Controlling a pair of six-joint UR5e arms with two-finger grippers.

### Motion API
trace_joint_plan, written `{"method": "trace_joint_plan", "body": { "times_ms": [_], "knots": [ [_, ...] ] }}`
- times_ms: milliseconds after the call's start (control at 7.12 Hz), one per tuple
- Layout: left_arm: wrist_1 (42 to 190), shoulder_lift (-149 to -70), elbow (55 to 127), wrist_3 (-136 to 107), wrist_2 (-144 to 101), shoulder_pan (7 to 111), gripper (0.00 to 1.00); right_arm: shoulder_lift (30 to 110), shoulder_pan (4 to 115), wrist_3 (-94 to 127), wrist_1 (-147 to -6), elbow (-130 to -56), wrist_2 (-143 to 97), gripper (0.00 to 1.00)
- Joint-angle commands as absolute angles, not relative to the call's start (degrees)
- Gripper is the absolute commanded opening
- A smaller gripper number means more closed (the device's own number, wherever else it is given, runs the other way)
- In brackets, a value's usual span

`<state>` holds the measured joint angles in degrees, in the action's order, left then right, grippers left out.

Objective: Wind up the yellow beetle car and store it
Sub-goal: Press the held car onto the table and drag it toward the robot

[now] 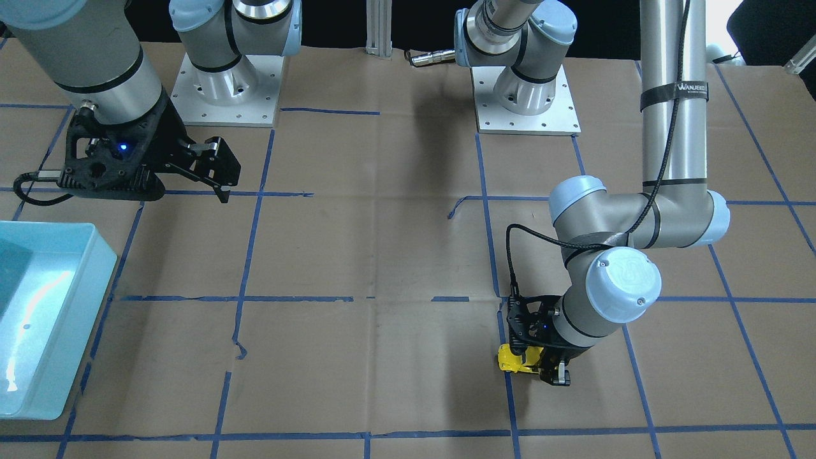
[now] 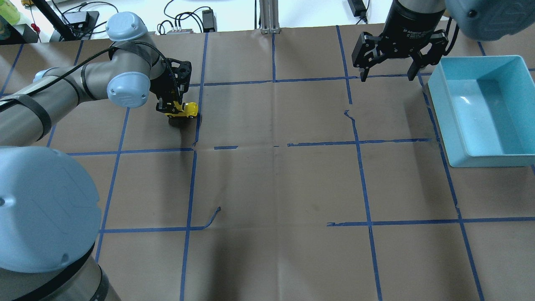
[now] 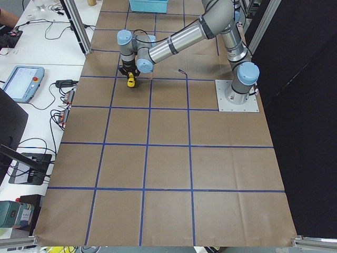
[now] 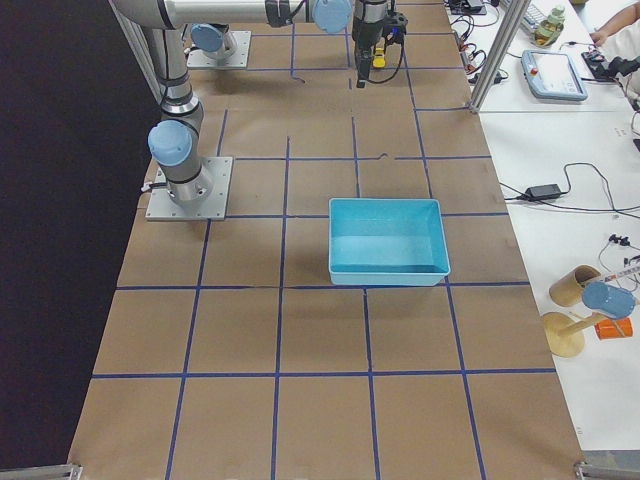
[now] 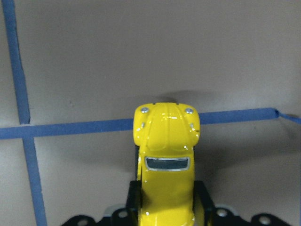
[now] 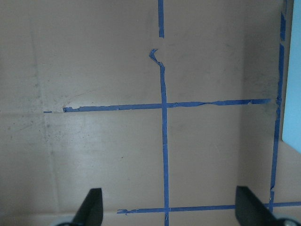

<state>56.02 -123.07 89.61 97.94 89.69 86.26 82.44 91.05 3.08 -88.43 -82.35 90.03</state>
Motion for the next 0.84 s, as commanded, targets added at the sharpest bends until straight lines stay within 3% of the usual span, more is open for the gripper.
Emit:
{"method": "trace_joint_plan", "body": {
  "times_ms": [0,702],
  "knots": [
    [56.0,-123.3,89.7,97.9,90.0,86.2,0.00,82.4,91.1,3.1,-88.4,-82.4,90.0,1.00],
    [56.0,-123.8,89.9,98.5,90.1,85.7,0.00,82.4,91.1,3.1,-88.5,-82.4,89.8,1.00]
  ]
}}
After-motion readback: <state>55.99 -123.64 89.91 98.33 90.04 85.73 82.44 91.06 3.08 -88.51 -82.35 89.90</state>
